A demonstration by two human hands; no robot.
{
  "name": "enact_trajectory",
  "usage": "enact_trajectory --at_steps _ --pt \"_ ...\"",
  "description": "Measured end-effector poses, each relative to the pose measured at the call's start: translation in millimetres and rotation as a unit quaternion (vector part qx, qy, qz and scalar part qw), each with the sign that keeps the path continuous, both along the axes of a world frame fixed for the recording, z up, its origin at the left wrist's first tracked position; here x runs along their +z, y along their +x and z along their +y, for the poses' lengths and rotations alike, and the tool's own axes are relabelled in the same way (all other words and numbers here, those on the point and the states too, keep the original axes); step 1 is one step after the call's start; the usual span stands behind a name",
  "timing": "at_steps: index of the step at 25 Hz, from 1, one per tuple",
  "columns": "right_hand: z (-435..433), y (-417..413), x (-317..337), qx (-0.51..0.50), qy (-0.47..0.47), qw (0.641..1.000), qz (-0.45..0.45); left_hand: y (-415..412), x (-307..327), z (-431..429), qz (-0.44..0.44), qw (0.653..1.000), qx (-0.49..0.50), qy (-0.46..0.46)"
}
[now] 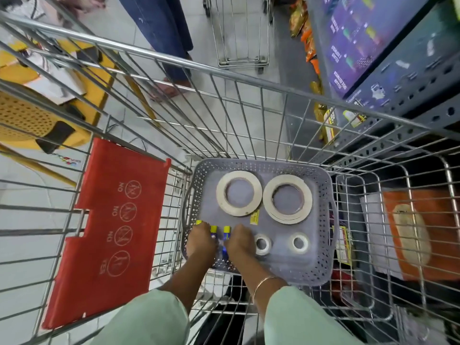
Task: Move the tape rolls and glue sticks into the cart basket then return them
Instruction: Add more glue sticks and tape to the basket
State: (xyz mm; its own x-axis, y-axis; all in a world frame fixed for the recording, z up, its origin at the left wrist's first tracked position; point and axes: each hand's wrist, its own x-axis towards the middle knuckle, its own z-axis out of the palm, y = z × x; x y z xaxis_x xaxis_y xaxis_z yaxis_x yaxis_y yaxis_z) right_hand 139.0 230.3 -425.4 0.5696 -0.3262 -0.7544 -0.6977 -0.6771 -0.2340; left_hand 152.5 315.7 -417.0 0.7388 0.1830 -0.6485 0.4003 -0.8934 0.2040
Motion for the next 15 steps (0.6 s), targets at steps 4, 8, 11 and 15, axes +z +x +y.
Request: enact_trajectory --at_steps 4,8,11,15 --pt "-22.2 5.8 18.5 -0.027 0.022 0.999 -0.039 2.4 9.1 -3.9 -0.018 1.000 0.000 -0.010" --pt "-61.8 15.3 42.6 0.014 -0.050 0.986 -0.159 12.8 18.6 -31.7 -0.059 0.995 -0.044 -0.068" --pt "-90.6 20.9 40.1 0.097 -0.177 0.957 -0.207 27.6 12.1 -53.0 -0.123 0.979 -0.154 -0.054" --pt "-114.4 12.0 23.1 0.210 -0.186 0.951 -0.131 36.7 -5.4 -66.3 -0.131 0.941 -0.311 -0.004"
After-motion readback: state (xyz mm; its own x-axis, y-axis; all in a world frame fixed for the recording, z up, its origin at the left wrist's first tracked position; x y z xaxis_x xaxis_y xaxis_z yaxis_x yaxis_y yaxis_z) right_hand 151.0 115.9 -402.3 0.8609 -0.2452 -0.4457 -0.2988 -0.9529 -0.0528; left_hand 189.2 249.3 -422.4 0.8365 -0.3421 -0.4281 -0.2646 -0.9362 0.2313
